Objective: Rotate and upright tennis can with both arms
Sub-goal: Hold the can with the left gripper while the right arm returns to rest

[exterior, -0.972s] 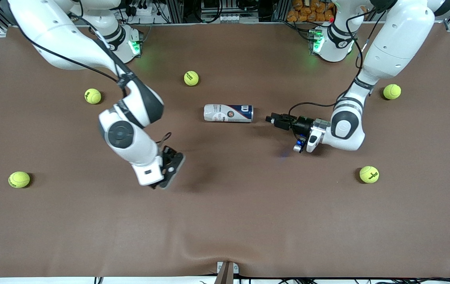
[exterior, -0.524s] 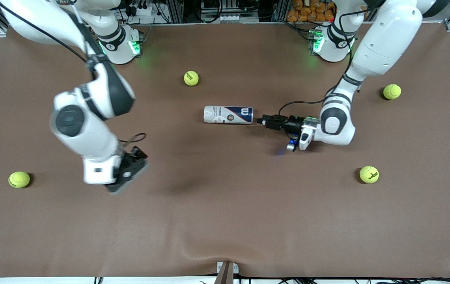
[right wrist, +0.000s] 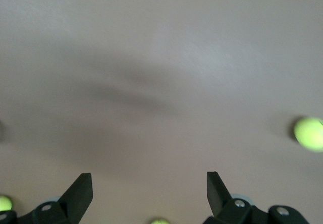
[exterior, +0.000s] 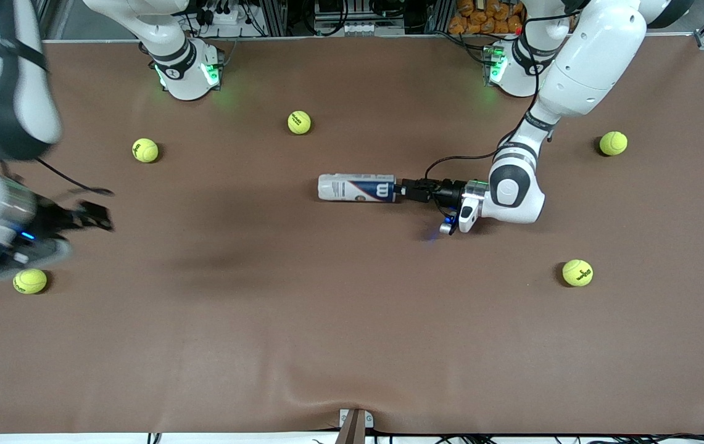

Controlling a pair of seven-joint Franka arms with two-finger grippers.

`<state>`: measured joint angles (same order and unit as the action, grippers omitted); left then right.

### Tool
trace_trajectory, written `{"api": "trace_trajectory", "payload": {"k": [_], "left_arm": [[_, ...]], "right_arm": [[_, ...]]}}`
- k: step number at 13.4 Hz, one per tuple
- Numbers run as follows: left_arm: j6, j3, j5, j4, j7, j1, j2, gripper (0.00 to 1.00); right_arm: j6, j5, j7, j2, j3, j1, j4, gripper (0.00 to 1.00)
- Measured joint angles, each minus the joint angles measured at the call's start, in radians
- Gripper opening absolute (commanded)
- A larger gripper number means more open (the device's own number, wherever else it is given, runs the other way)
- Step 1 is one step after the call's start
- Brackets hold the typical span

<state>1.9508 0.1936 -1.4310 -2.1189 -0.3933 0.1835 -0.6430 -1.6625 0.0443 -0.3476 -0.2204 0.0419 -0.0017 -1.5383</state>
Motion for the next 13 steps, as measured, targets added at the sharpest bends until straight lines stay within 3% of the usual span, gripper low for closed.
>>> {"api": "trace_trajectory", "payload": {"k": [2,3,6,9,13], "left_arm": [[0.024,0.001,-0.04,0.001,0.0,0.024,-0.005,0.54],[0.03,0.001,-0.055,0.005,0.0,0.034,-0.005,0.5],[0.037,-0.001,-0.067,0.055,0.035,0.038,-0.012,0.5],[0.04,-0.008,-0.067,0.126,0.067,0.035,-0.041,0.52],[0.041,-0.015,-0.067,0.138,0.067,0.019,-0.058,0.54]], "right_arm": [[0.055,0.001,0.02,0.071,0.03,0.0,0.0,1.0],[0.085,0.001,0.059,0.103,0.031,0.001,0.0,1.0],[0.241,0.001,0.182,0.18,0.031,0.014,0.023,1.0],[0.373,0.001,0.274,0.198,0.033,0.016,0.102,1.0],[0.396,0.0,0.29,0.197,0.047,-0.003,0.122,1.0]]}}
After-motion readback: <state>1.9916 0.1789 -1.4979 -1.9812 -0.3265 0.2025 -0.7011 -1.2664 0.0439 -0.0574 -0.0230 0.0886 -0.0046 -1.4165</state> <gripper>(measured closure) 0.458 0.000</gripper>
